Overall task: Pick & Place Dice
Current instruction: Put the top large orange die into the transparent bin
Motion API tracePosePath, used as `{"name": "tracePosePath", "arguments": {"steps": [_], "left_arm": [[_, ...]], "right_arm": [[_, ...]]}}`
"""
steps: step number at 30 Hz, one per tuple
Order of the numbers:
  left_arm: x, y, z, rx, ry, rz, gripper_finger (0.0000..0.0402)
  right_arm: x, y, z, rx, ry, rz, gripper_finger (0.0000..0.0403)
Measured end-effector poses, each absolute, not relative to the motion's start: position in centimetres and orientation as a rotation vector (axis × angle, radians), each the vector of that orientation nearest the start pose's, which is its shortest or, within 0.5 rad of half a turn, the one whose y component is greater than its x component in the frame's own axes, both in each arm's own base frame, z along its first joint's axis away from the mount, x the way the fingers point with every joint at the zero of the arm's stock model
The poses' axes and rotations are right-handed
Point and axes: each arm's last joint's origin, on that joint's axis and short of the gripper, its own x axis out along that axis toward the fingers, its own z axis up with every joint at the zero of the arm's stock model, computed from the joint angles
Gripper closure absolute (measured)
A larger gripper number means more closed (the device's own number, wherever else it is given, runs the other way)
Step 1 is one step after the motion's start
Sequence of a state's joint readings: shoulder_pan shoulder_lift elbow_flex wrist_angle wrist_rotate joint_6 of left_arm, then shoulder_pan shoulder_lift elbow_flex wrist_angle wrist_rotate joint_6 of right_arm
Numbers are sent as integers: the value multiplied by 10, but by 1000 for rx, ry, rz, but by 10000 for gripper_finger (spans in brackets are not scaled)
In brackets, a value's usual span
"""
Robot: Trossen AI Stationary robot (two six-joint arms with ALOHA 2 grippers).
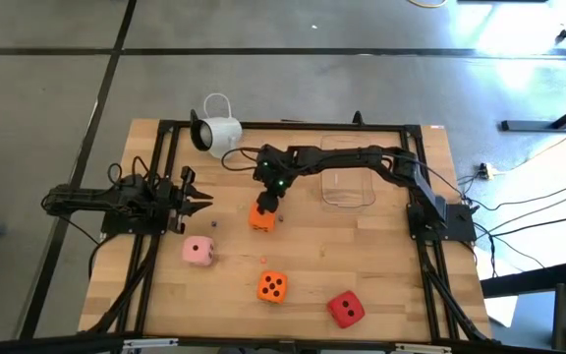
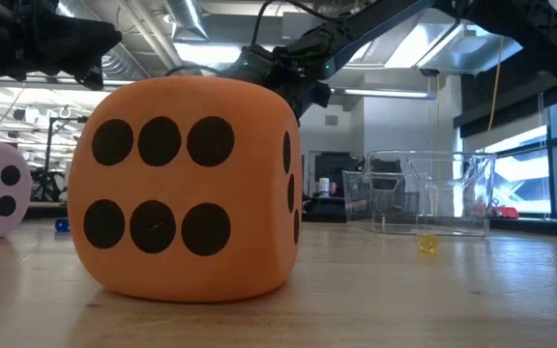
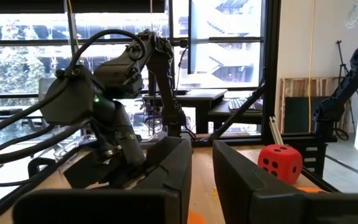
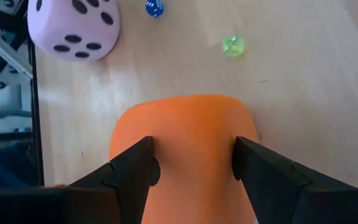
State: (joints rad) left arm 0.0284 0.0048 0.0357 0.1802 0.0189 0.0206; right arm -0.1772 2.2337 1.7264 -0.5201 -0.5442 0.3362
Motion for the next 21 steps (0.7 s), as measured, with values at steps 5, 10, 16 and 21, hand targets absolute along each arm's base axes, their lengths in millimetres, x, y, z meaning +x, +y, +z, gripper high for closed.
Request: {"name": "tracePosePath", "arguments": {"steps": [5, 10, 16, 21], "left_arm": [[94, 2, 193, 27, -211, 12, 341], [94, 2, 193, 27, -211, 12, 343], [94, 2, 192, 27, -210, 14, 344], [94, 2, 192, 26, -206, 16, 343]], "right_arm": [[469, -60, 166, 604, 1027, 216, 229], [470, -54, 166, 556, 1024, 247, 286], [470, -52, 166, 572, 1024, 244, 328], [468, -51, 177, 593, 1016, 224, 336]]}}
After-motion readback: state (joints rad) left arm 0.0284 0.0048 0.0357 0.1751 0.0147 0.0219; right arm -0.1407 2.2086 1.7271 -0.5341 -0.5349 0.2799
